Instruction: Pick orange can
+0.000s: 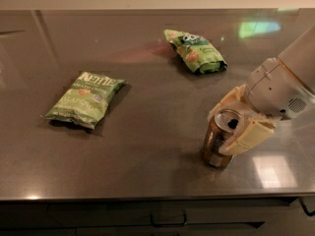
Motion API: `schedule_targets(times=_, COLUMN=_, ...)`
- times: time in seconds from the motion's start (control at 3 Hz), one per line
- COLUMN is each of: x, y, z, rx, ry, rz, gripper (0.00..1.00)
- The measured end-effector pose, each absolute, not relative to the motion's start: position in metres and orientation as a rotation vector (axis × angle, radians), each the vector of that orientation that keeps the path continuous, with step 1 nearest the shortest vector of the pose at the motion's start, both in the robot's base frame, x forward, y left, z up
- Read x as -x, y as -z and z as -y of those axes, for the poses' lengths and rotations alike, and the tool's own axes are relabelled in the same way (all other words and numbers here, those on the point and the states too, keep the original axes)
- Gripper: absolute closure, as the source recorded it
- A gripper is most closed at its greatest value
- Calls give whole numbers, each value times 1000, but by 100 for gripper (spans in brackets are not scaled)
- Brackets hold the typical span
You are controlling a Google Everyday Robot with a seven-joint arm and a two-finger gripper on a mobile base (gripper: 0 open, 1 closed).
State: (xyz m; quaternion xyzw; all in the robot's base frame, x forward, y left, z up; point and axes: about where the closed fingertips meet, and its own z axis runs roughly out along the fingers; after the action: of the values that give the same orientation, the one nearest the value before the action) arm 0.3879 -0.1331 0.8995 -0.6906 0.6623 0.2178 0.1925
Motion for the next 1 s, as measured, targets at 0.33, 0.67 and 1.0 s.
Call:
schedule_targets(times=0.33, x=-392, y=-920, z=124, rx=1900, ry=-571, rz=-1855, gripper=88)
schedule_targets(times=0.67, x=-398, y=-948, z=114, rx=1871, ry=-513, rz=-1853, gripper=100)
schedule_targets(times=1.0, x=-407, y=-980, z=105, rx=1834, ry=-440, rz=-1870, gripper=100)
